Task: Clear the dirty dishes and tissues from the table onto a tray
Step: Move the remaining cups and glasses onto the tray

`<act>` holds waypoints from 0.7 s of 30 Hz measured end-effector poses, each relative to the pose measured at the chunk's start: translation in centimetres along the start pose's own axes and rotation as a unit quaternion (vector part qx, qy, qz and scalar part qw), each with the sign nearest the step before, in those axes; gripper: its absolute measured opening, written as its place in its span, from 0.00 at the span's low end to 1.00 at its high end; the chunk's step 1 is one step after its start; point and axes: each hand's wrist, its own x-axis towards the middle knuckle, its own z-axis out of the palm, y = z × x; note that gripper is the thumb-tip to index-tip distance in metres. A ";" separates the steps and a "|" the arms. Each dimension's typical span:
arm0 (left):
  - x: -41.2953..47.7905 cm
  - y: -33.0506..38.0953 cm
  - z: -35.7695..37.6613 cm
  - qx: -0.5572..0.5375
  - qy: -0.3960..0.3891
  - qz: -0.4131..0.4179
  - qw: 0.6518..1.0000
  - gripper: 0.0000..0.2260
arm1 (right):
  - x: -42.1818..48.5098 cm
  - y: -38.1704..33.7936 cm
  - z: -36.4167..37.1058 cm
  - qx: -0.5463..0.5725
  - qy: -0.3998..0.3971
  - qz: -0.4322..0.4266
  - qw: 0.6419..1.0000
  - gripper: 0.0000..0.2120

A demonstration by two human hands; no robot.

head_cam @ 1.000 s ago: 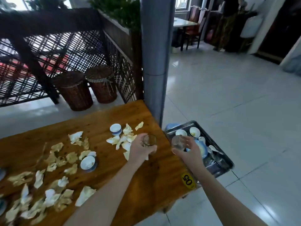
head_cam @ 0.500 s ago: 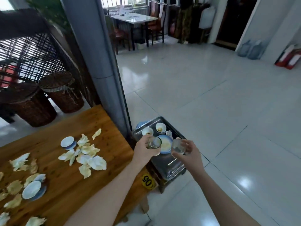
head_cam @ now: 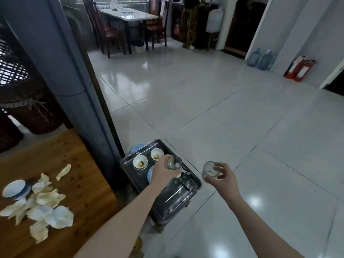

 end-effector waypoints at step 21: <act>9.2 1.9 6.3 -0.060 0.097 -0.063 0.991 0.23 | 17.6 1.2 -2.5 0.007 -0.110 0.014 0.994 0.26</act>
